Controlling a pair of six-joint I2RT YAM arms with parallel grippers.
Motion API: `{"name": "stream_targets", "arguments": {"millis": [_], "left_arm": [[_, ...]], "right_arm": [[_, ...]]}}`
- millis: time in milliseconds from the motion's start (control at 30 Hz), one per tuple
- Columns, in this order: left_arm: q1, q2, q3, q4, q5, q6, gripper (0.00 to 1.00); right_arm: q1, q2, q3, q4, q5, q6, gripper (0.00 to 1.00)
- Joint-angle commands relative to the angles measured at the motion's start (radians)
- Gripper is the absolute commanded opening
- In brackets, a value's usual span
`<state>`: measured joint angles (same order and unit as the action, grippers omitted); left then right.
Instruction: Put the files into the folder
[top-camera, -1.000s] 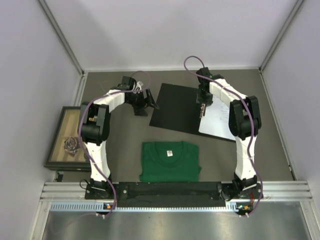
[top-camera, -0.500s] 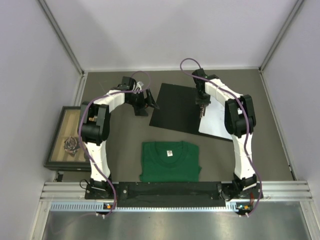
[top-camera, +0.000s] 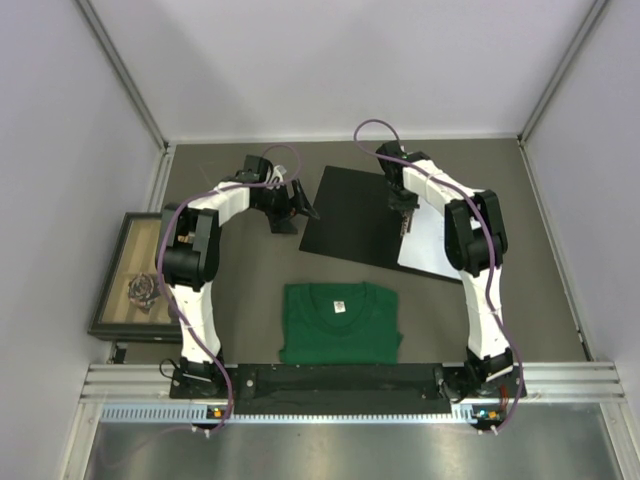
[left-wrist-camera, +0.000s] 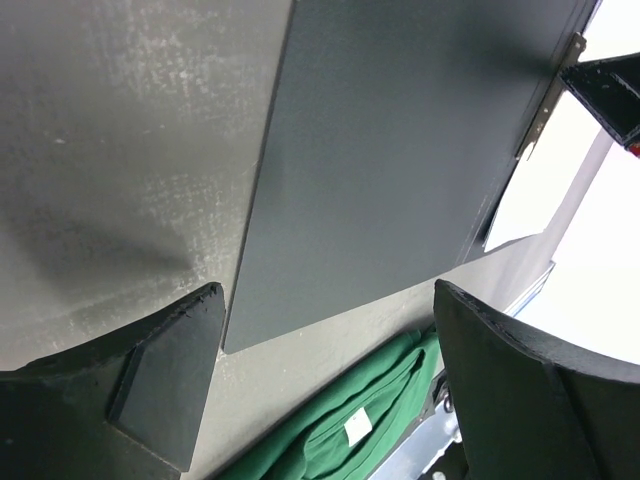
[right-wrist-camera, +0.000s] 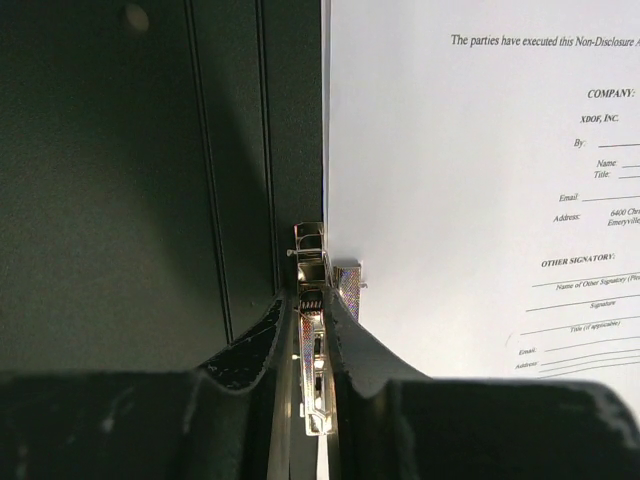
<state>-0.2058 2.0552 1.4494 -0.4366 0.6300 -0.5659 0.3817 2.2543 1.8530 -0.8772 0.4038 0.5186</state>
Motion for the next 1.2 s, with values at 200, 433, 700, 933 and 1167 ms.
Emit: {"name": "stream_targets", "arguments": {"millis": [200, 433, 700, 933, 1167], "left_arm": [[0.019, -0.095, -0.027, 0.012, -0.032, -0.087, 0.90], [0.040, -0.101, -0.035, 0.003, -0.013, -0.104, 0.91], [0.086, -0.064, -0.026, -0.008, 0.016, -0.057, 0.91], [0.091, -0.040, -0.008, -0.016, 0.031, -0.031, 0.91], [0.091, 0.040, 0.072, -0.057, 0.031, 0.003, 0.95]], "right_arm": [[0.014, 0.033, 0.028, -0.057, 0.030, -0.037, 0.00], [0.014, -0.036, 0.035, -0.028, 0.001, -0.071, 0.00], [0.014, -0.111, 0.011, 0.030, -0.052, -0.101, 0.00], [0.013, -0.142, 0.018, 0.038, -0.056, -0.112, 0.00], [0.005, -0.168, 0.008, 0.060, -0.086, -0.120, 0.00]]}}
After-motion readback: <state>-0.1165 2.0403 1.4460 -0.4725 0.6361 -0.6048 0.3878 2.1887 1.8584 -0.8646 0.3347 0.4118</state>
